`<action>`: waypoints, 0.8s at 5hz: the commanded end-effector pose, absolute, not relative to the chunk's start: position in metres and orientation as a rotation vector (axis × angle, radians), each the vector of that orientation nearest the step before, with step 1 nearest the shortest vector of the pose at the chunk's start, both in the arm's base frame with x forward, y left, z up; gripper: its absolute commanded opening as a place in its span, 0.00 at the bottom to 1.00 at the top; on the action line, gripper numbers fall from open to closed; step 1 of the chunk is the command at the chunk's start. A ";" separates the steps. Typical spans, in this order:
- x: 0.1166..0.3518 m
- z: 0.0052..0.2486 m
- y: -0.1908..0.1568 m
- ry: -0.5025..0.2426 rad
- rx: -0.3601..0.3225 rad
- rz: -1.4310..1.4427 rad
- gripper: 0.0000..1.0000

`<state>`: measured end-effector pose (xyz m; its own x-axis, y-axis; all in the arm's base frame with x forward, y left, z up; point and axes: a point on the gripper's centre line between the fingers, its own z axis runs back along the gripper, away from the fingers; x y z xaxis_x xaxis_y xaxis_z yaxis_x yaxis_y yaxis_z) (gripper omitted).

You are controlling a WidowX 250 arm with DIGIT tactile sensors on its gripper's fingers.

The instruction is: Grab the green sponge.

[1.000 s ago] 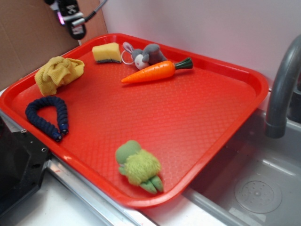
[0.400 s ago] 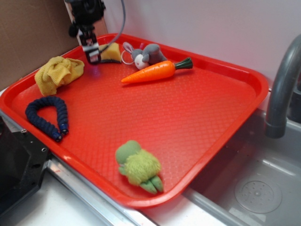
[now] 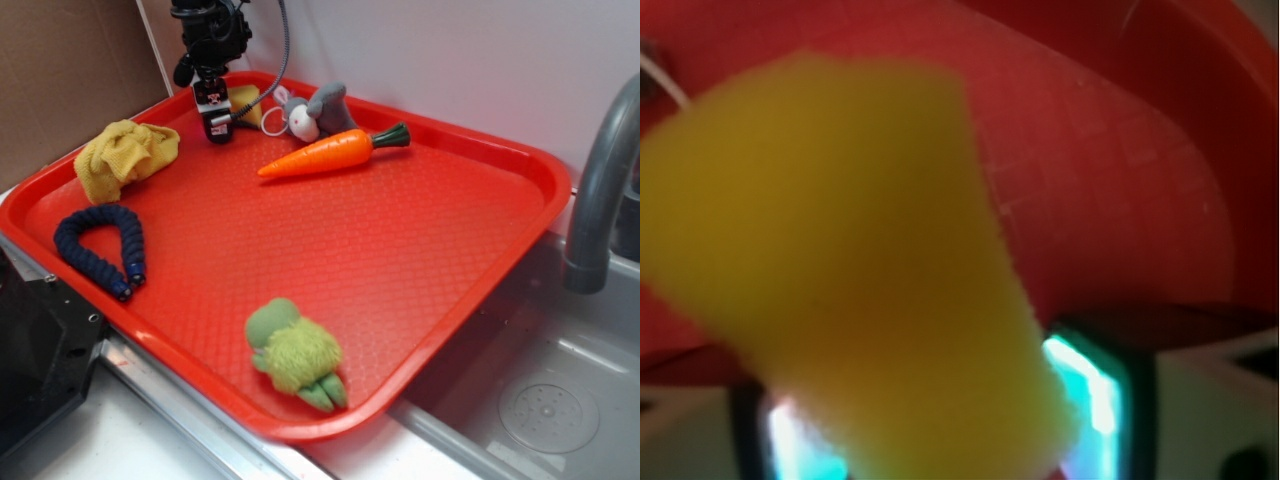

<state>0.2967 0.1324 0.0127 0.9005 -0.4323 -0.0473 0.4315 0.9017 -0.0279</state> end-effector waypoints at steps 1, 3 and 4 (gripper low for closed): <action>0.262 0.109 0.099 -0.049 0.011 -0.328 0.00; 0.221 0.210 0.030 -0.184 -0.105 -0.228 0.00; 0.214 0.254 0.003 -0.201 -0.129 -0.211 0.00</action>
